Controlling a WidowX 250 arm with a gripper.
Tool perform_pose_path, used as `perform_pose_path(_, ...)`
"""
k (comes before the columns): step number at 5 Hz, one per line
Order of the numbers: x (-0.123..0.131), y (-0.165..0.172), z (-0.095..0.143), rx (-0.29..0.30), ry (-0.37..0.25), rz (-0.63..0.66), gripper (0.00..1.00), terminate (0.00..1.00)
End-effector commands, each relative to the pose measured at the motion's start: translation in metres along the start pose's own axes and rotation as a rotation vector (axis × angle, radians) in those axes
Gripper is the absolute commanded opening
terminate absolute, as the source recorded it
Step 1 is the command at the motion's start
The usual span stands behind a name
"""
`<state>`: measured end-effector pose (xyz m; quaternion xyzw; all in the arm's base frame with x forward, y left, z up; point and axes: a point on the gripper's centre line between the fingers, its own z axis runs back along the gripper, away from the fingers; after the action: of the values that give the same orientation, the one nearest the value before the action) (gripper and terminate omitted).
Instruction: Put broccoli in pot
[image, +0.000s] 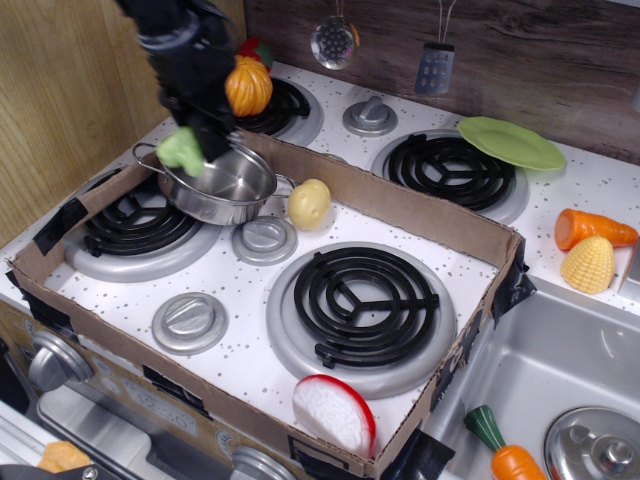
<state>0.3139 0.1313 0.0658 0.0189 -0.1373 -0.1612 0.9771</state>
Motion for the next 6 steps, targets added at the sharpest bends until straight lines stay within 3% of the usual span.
perform_pose_path(1,0.017,0.01,0.011,0.017,-0.071,-0.051,1.0,0.0)
perform_pose_path(6,0.022,-0.002,0.009,0.022,-0.069,-0.047,1.0,0.0)
